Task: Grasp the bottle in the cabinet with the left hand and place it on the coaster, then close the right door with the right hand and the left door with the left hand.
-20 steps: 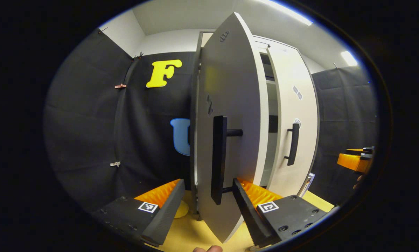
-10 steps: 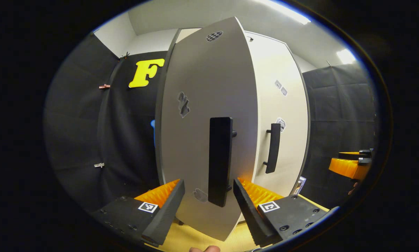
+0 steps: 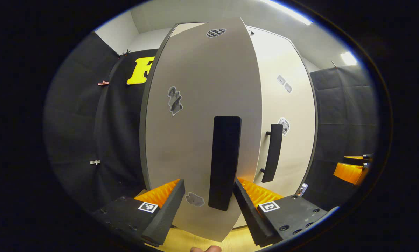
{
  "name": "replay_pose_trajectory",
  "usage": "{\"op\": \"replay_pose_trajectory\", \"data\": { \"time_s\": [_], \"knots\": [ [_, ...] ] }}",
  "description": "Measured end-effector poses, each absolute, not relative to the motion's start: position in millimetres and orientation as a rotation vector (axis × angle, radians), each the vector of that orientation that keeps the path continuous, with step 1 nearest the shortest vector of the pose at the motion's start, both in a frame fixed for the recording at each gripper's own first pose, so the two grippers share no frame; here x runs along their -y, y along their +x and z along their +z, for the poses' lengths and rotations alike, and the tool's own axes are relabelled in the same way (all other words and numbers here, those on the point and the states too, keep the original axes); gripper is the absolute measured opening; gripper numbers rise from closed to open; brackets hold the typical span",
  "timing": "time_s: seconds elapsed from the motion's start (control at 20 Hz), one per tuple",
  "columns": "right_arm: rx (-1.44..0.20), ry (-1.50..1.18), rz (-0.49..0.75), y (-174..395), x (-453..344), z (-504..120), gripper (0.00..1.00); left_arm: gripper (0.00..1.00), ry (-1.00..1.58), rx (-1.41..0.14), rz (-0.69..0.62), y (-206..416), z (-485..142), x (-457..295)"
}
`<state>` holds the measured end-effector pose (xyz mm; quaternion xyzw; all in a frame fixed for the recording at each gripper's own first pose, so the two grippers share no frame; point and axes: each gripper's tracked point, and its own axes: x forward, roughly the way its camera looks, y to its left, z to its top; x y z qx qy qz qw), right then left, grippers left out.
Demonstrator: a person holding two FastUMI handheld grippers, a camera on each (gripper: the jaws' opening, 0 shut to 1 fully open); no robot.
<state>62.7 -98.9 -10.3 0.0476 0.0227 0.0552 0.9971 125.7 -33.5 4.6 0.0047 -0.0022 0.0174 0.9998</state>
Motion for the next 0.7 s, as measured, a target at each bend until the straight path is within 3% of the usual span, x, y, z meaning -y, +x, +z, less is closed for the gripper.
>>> {"op": "replay_pose_trajectory", "data": {
  "time_s": [0.7],
  "knots": [
    [-0.043,0.088,0.110,82.8,105.5,-16.7,0.98,0.89,0.058,0.026,0.026,153.9,6.6,51.8]
  ]
}}
